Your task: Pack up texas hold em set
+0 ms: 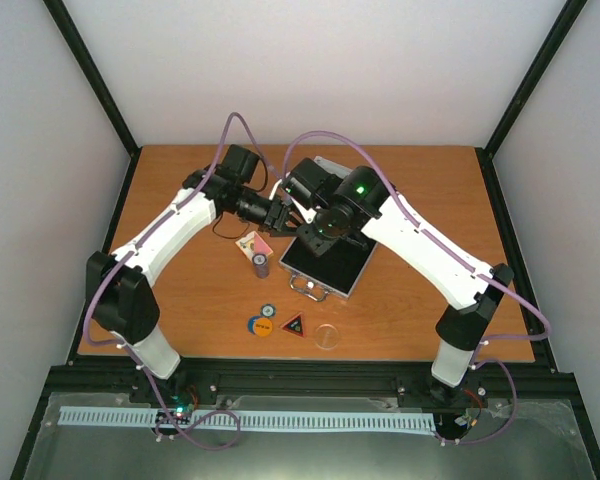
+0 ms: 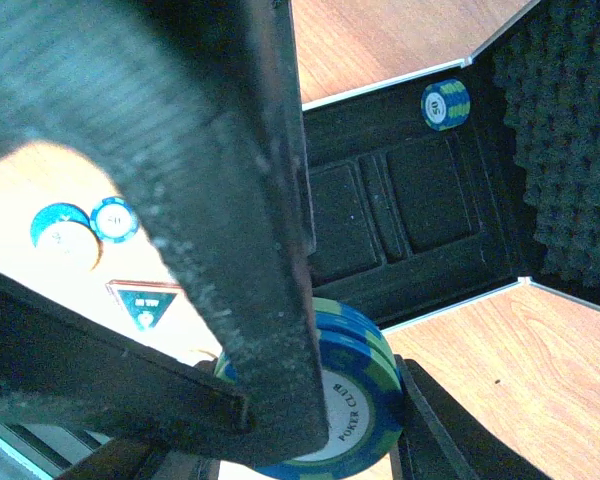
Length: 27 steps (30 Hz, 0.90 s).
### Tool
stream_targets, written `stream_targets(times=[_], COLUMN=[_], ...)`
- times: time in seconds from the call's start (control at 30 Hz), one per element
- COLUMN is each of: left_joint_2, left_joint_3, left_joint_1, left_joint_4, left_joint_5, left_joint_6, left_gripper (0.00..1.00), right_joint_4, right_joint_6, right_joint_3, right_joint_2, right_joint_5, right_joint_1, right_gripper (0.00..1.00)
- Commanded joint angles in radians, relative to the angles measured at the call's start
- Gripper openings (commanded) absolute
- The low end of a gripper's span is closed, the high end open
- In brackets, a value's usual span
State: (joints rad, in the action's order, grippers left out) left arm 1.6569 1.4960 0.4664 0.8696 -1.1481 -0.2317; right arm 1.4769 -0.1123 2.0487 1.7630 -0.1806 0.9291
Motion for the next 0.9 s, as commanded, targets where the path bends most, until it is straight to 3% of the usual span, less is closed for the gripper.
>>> stream_targets(times=[0.0,0.5,0.87], left_joint_2=[-0.061,-0.026,0.015], left_joint_3=[0.080,0.114,0.160], left_joint_1=[0.060,0.144,0.157], left_joint_4=[0.055,0.048,0.076], left_joint_5=[-0.148,-0.146,-0.207], left_joint_6=[0.002,-0.029,0.006], left_gripper=[0.61,0.60,0.44], right_joint_4=[-0.149,-0.155,-0.155], right_joint_6=[-0.007,0.013,0.022], right_joint_3=[0.048,0.108,0.119], right_joint_2=[0.032,0.070,0.081], right_joint_5=[-0.088,-0.072,-0.077], right_joint_1=[-0.041,-0.041,-0.041], right_gripper=[0.03,0.03,0.03])
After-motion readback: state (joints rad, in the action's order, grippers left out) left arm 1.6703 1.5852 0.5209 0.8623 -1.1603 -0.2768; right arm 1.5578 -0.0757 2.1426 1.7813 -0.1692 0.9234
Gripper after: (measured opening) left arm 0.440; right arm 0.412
